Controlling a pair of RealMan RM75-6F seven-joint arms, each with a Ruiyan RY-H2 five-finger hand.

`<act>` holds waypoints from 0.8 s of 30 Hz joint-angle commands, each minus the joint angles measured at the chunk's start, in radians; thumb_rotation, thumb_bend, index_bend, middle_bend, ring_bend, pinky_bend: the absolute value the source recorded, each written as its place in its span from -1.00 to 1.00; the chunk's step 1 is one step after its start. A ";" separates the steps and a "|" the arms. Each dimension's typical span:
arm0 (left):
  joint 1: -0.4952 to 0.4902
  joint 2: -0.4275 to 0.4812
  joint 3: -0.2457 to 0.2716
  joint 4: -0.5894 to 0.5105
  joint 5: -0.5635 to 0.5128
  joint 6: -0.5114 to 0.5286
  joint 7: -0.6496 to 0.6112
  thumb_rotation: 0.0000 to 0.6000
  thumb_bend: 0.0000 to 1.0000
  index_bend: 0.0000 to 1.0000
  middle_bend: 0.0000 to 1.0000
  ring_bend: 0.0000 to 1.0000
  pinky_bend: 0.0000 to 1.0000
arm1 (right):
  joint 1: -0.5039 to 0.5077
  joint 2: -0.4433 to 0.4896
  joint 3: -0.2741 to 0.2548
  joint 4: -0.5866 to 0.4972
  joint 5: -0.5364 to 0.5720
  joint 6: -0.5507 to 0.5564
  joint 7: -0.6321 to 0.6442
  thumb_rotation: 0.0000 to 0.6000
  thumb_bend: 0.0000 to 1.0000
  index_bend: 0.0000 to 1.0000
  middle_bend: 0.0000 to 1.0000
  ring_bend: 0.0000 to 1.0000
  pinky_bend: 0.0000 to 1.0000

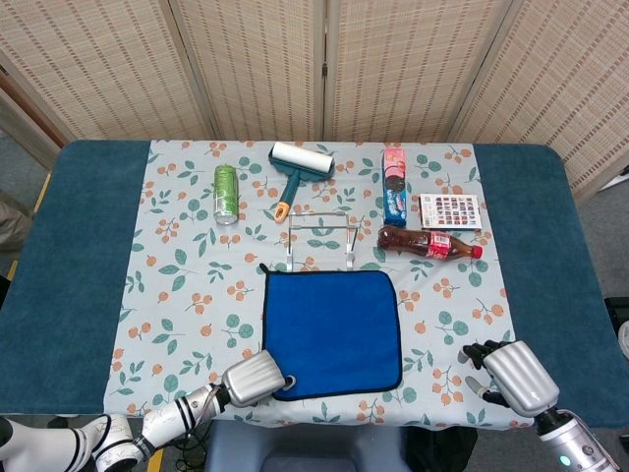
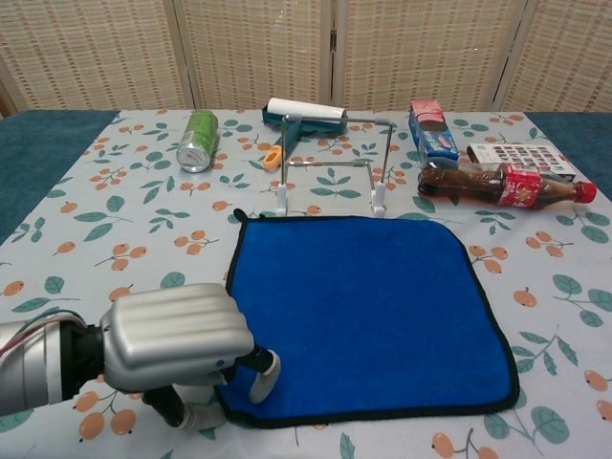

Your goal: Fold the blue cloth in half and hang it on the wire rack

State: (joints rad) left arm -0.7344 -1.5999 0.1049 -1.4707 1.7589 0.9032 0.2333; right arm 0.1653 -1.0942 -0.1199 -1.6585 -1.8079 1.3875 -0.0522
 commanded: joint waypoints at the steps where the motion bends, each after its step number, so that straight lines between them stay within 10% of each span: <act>1: -0.005 -0.002 0.001 0.001 -0.002 0.003 -0.017 1.00 -0.35 -0.06 0.92 0.85 1.00 | 0.002 -0.001 0.002 0.001 0.001 -0.001 0.002 1.00 -0.41 -0.09 0.16 0.16 0.46; 24: -0.035 -0.024 -0.008 0.023 -0.022 0.027 -0.142 1.00 -0.04 0.16 0.96 0.88 1.00 | 0.085 -0.056 -0.001 -0.006 -0.071 -0.103 -0.070 1.00 -0.35 -0.09 0.30 0.34 0.64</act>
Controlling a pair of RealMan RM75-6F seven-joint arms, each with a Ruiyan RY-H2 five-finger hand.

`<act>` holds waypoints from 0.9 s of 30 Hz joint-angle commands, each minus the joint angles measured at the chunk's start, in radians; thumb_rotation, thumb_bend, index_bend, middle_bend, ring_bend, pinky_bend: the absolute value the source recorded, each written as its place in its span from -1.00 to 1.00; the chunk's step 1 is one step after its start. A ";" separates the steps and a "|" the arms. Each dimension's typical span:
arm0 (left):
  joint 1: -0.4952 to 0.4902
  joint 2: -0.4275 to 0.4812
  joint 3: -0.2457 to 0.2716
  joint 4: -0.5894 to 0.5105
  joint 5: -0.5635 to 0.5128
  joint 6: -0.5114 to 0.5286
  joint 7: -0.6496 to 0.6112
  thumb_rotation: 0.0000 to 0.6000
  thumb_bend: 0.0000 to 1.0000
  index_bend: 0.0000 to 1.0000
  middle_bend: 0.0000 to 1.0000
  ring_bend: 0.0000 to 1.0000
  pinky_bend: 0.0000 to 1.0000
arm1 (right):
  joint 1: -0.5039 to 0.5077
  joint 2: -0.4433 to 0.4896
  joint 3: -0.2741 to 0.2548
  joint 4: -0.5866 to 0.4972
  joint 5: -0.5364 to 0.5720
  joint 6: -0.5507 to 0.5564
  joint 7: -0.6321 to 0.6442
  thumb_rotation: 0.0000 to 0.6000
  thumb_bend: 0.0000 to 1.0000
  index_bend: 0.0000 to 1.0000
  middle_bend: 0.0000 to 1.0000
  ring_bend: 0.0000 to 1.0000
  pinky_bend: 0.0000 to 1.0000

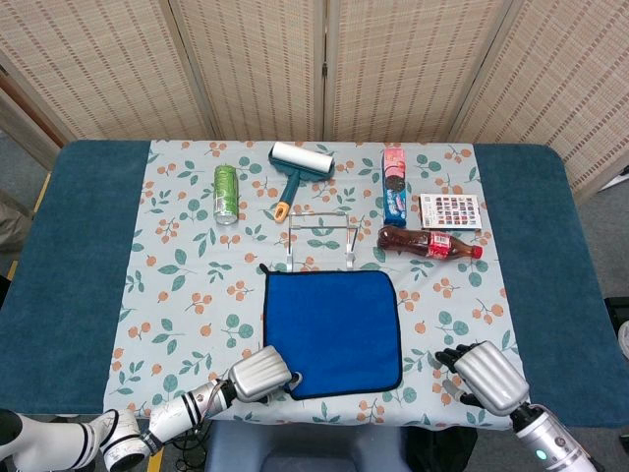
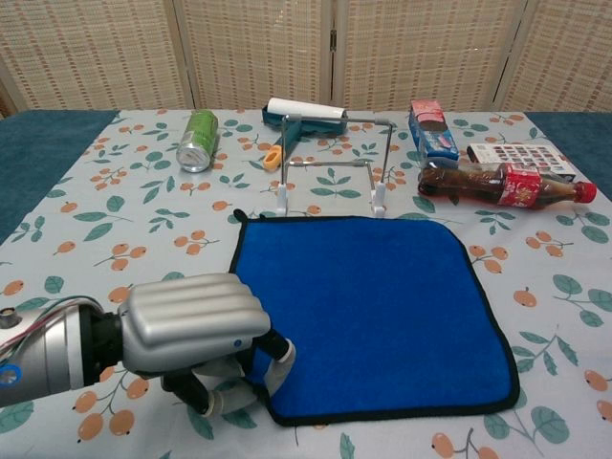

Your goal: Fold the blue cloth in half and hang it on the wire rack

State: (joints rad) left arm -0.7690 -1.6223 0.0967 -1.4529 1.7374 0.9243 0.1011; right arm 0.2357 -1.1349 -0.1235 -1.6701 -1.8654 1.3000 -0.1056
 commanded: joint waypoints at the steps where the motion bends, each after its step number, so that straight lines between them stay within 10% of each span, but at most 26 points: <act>1: 0.000 -0.003 0.001 0.008 -0.001 0.009 -0.017 1.00 -0.04 0.17 0.96 0.88 1.00 | 0.024 -0.027 0.003 0.011 -0.021 -0.027 -0.026 1.00 -0.35 -0.09 0.34 0.38 0.69; 27: -0.002 0.001 0.010 0.015 -0.017 0.033 -0.079 1.00 -0.04 0.16 0.97 0.88 1.00 | 0.167 -0.246 0.007 0.173 0.005 -0.232 -0.125 1.00 -0.67 -0.08 0.60 0.66 0.96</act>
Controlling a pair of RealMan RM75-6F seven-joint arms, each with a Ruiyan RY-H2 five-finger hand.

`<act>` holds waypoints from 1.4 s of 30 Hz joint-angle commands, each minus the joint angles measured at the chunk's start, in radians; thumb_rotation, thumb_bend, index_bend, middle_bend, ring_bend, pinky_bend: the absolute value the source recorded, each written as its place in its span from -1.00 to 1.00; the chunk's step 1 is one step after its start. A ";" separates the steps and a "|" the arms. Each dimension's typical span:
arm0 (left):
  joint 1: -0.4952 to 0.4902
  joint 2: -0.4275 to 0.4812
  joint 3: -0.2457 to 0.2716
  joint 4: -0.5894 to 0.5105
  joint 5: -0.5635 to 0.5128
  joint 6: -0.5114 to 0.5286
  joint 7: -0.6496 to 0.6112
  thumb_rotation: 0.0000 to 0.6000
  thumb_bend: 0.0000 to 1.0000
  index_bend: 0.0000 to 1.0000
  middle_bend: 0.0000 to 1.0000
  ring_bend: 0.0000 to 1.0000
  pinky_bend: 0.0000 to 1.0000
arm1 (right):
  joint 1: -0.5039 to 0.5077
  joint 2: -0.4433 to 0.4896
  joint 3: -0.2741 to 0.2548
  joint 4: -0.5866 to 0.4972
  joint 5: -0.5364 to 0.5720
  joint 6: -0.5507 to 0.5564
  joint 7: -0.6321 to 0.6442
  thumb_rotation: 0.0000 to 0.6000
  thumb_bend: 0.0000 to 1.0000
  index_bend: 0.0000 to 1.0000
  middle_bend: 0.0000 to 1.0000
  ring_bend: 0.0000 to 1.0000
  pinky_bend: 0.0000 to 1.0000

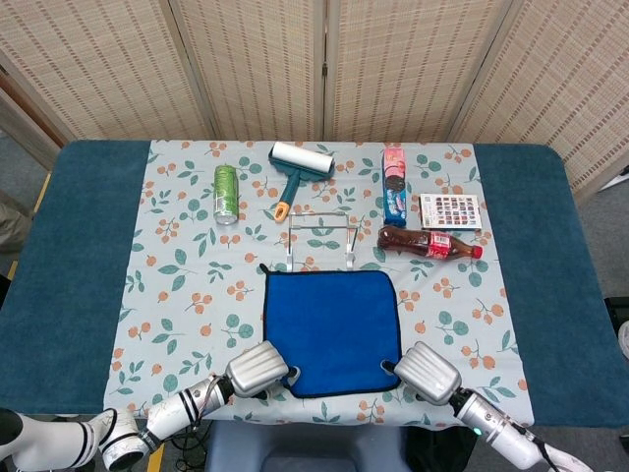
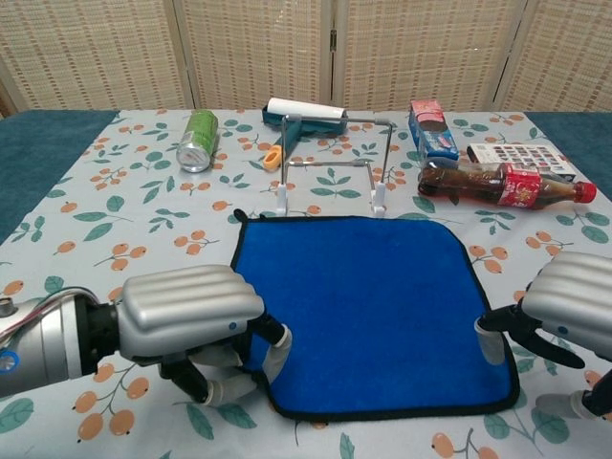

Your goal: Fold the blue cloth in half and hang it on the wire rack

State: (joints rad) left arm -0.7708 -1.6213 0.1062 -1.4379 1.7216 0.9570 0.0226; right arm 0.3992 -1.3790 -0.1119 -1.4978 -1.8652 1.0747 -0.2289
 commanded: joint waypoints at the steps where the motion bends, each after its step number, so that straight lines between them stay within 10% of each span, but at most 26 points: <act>1: 0.001 0.000 0.001 -0.001 -0.001 0.001 0.000 1.00 -0.04 0.16 0.97 0.88 1.00 | 0.006 -0.004 -0.007 0.003 0.006 -0.009 -0.004 1.00 -0.68 -0.08 0.60 0.66 0.96; 42: 0.003 0.005 0.002 -0.003 -0.011 0.013 -0.016 1.00 -0.04 0.14 0.97 0.88 1.00 | 0.079 -0.059 -0.015 0.031 0.097 -0.060 -0.029 1.00 -0.44 0.05 0.60 0.66 0.96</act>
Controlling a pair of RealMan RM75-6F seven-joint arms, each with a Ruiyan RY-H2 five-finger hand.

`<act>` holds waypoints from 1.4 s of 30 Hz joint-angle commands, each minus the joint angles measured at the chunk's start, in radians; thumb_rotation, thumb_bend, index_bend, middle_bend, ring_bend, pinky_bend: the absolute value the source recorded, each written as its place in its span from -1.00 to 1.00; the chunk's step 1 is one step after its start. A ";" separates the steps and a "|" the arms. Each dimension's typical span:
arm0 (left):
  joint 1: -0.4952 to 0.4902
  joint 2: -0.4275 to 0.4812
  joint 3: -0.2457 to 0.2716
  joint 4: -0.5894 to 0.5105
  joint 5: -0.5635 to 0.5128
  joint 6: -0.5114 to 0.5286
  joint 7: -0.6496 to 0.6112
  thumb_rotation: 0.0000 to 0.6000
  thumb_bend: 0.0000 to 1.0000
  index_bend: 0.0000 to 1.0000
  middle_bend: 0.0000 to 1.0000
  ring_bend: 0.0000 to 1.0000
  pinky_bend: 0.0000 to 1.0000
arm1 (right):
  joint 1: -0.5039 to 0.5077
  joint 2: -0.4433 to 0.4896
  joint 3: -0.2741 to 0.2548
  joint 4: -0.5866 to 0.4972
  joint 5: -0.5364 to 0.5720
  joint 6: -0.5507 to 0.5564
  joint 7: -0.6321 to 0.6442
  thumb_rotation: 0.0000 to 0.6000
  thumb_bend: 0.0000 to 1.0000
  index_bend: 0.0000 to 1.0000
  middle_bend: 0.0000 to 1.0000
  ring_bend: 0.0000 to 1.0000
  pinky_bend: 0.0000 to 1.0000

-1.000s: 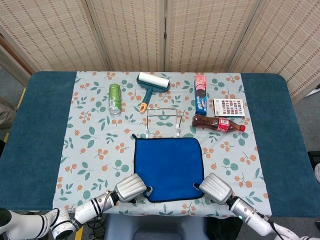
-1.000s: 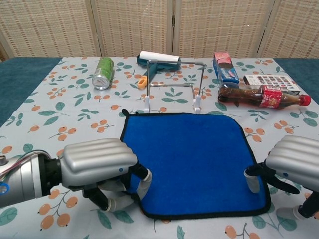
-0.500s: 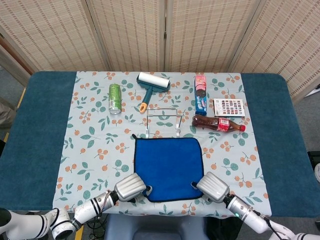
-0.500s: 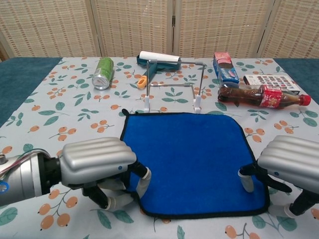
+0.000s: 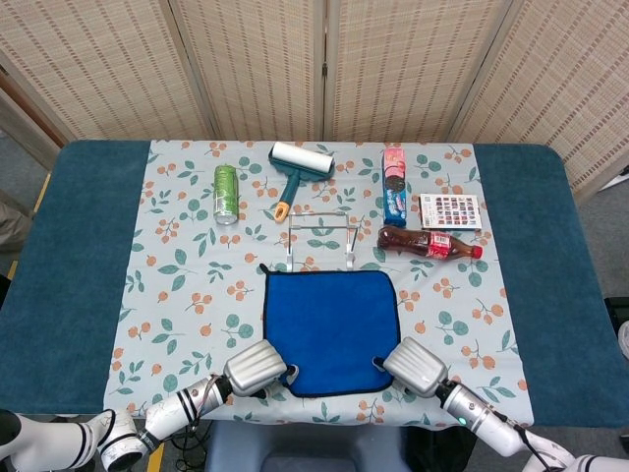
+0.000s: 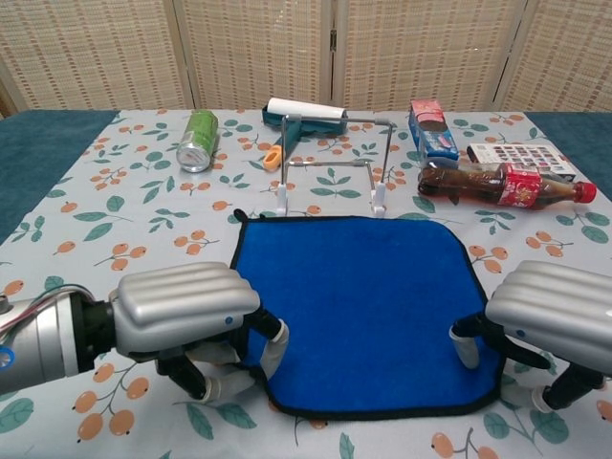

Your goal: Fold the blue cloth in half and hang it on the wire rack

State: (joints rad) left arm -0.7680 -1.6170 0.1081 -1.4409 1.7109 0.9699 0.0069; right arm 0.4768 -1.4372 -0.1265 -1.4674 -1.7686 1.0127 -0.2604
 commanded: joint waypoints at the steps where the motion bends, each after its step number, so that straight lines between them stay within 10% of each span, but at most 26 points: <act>1: 0.000 0.000 0.000 0.000 0.000 0.000 -0.001 1.00 -0.04 0.14 0.97 0.88 1.00 | 0.002 -0.002 0.000 0.002 0.001 0.004 0.005 1.00 -0.43 0.06 0.60 0.66 0.96; 42: -0.014 0.183 0.012 -0.215 -0.025 -0.035 -0.073 1.00 -0.04 0.14 0.96 0.87 1.00 | -0.021 0.111 -0.057 -0.166 -0.027 0.099 0.080 1.00 -0.28 0.31 0.67 0.69 0.99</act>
State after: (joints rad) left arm -0.7788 -1.4257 0.1301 -1.6620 1.6956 0.9413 -0.0694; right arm 0.4574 -1.3261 -0.1887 -1.6338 -1.8016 1.1111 -0.1798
